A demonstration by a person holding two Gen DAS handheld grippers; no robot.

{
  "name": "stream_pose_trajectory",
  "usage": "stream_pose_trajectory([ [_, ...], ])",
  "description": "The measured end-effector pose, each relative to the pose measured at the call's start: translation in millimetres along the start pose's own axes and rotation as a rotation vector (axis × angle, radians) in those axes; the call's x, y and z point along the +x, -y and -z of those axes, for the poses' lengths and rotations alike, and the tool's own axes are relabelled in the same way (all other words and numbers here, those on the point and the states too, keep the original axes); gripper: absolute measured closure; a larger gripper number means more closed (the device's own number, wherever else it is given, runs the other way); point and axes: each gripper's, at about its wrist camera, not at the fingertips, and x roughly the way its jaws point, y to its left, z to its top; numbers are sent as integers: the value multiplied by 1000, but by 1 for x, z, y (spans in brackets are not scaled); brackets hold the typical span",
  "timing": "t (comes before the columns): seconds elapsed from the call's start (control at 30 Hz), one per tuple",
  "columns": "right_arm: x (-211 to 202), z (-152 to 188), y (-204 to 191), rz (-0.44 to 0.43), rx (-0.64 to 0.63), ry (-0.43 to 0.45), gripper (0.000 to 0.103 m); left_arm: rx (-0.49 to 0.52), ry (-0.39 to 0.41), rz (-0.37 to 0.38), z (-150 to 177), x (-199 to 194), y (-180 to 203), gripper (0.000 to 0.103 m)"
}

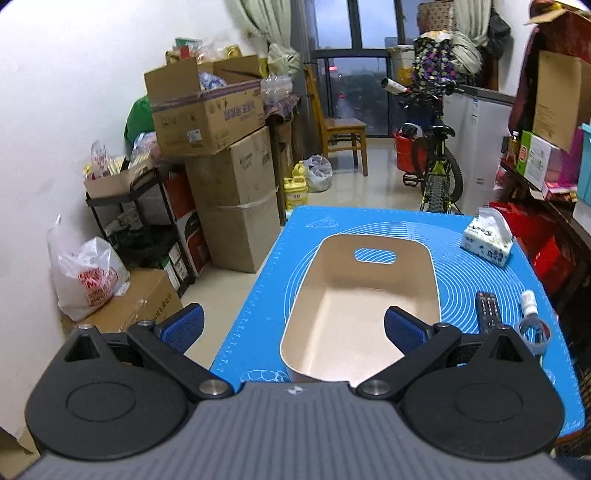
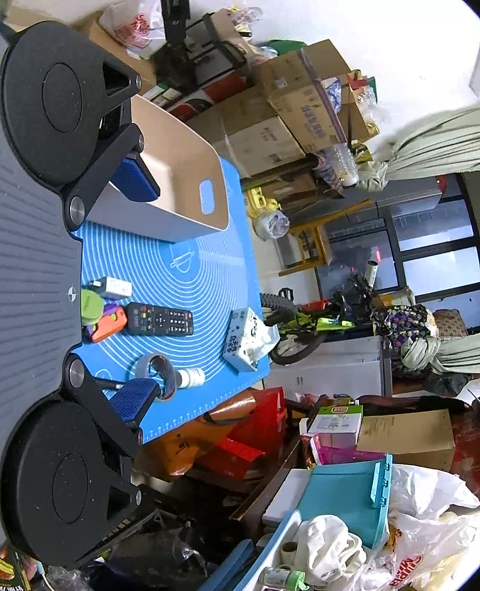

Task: Organize rigid objects
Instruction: 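Move the left gripper onto the beige bin's rim and clamp it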

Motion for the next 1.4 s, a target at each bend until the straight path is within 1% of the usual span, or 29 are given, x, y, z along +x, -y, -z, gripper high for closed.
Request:
stream_pose_trajectory([
  [0.1, 11, -3, -1, 14, -7, -12, 3, -13, -20, -4, -8, 9, -7, 1],
  [0.17, 21, -1, 0, 29, -3, -24, 2, 8, -36, -5, -11, 17, -9, 1],
  [0.27, 38, 2, 3, 44, 22, -60, 3, 54, -77, 23, -14, 33, -13, 1],
  [0.37, 56, 10, 1, 73, 13, -92, 3, 99, -112, 49, -16, 55, -15, 1],
  [0.43, 68, 16, 0, 91, 3, -115, 3, 100, -135, 70, -16, 71, -17, 1],
  [0.57, 89, 26, 1, 121, -11, -157, 3, 117, -175, 71, -12, 100, -17, 1],
  [0.63, 100, 32, 3, 134, -7, -175, 3, 124, -214, 79, -11, 117, -19, 1],
  [0.73, 116, 41, 9, 156, 22, -200, 3, 116, -255, 86, -11, 139, -22, 1],
  [0.93, 143, 54, 13, 211, 6, -246, 3, 106, -307, 86, -9, 176, -23, 1],
  [1.13, 167, 66, 12, 232, -26, -281, 3, 98, -342, 100, 2, 195, -25, 1],
  [1.27, 175, 78, 8, 253, -59, -296, 3, 92, -362, 113, 11, 206, -26, 2],
  [1.3, 176, 81, 7, 254, -69, -300, 3, 94, -366, 113, 12, 209, -25, 8],
  [1.33, 178, 83, 6, 258, -76, -303, 3, 95, -373, 118, 13, 210, -25, 20],
  [1.4, 179, 88, 5, 268, -85, -308, 3, 92, -384, 131, 14, 213, -26, 20],
])
